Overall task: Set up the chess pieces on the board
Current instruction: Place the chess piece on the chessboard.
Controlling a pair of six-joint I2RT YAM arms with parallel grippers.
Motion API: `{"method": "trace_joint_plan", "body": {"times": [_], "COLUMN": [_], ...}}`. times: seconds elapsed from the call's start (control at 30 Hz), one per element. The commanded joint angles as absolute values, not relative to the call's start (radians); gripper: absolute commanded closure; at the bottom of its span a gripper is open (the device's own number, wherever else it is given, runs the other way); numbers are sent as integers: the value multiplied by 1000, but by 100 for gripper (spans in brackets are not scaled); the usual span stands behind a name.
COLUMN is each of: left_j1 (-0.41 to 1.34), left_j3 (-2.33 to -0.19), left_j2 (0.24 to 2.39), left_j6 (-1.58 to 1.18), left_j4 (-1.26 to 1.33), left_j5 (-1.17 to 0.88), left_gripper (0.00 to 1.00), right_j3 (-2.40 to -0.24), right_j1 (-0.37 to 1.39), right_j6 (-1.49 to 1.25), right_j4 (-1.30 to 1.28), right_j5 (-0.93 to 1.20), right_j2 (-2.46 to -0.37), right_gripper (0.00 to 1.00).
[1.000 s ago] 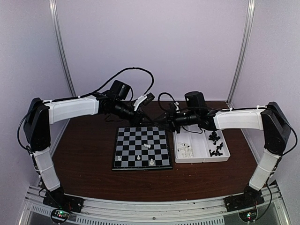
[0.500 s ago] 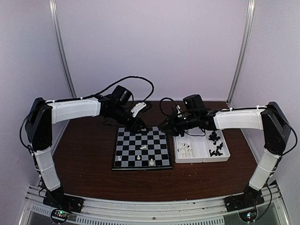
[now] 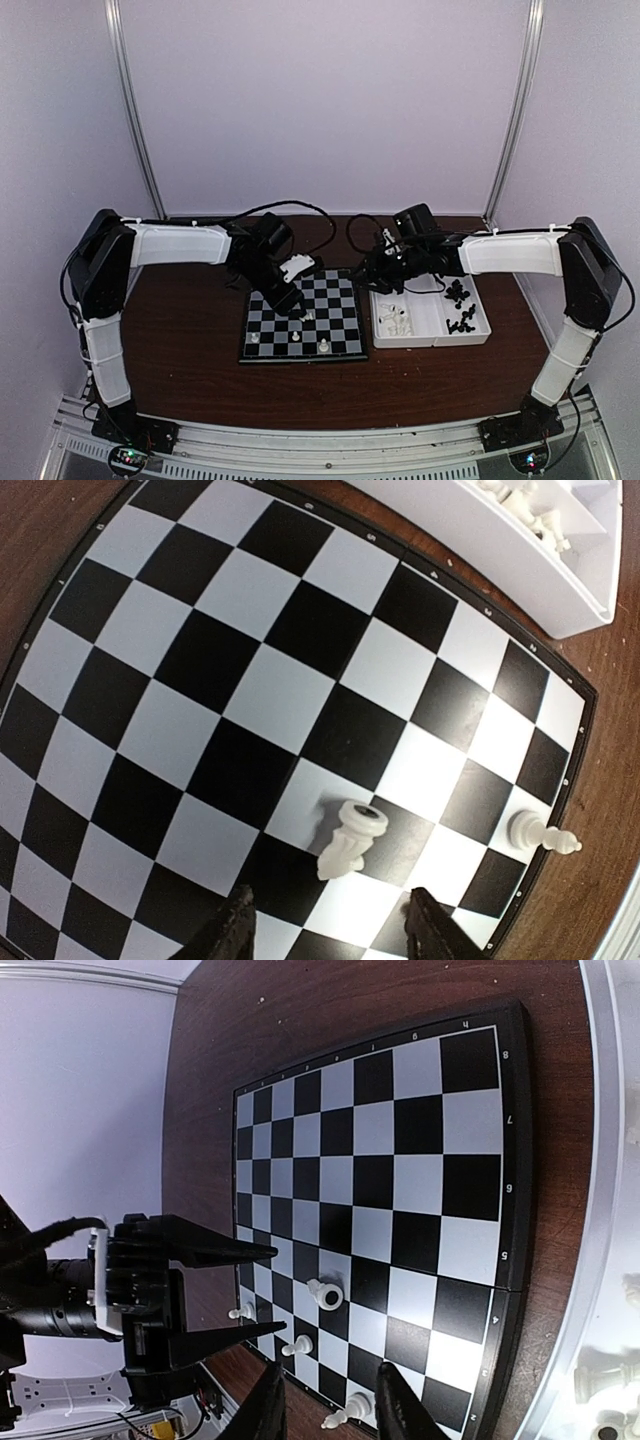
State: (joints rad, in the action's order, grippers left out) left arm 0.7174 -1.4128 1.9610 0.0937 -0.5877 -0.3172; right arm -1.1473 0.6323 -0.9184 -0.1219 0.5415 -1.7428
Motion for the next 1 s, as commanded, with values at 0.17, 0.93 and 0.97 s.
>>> {"method": "trace_joint_plan", "body": {"times": [0.17, 0.93, 0.97], "left_j1": [743, 804, 804], "left_j3": [-1453, -1485, -1486], "left_j2": [2030, 2086, 2086], "left_j6": [178, 254, 252], "left_j4": [-597, -543, -540], "left_j5": [-311, -158, -157], "left_gripper": [46, 61, 64], "right_j3": [-1143, -1127, -1125], "right_j1": [620, 600, 600], "right_j6": [-888, -884, -884], "right_j4": [-138, -144, -146], "right_j5": [511, 508, 508], "right_j2": [-1693, -1668, -1667], "right_gripper": [69, 69, 69]}}
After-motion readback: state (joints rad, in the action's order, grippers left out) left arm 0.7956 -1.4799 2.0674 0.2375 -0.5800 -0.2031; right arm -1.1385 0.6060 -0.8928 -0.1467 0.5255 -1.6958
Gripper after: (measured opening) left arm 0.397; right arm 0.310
